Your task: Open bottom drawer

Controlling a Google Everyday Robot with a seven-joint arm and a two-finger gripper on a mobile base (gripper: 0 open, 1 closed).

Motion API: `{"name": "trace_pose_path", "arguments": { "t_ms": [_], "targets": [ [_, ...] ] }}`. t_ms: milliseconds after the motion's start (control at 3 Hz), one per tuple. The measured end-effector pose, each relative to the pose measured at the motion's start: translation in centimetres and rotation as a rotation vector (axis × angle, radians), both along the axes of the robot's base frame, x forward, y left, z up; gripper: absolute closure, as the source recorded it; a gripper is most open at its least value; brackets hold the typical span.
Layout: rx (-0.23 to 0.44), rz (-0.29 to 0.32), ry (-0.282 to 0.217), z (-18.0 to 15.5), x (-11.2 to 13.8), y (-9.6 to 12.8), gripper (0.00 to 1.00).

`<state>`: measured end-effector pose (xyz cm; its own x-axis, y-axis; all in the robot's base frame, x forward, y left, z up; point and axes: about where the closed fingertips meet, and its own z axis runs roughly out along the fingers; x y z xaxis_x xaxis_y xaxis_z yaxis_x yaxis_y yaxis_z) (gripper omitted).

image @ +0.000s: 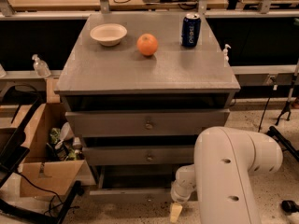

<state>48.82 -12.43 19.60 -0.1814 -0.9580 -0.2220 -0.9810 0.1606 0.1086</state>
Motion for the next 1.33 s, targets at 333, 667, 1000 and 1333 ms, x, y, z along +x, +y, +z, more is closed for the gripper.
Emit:
{"name": "trace_pose_path", "arguments": {
  "t_ms": [333, 667, 1000, 1333],
  "targets": [
    [0.000, 0.000, 0.000, 0.0, 0.0, 0.0, 0.00],
    [0.035, -0.004, 0.026, -0.9, -0.5, 0.6, 0.27],
    [0.047, -0.011, 0.054, -1.3, -1.1, 0.8, 0.49],
    [0.047, -0.011, 0.054, -1.0, -1.1, 0.8, 0.73]
  ]
}}
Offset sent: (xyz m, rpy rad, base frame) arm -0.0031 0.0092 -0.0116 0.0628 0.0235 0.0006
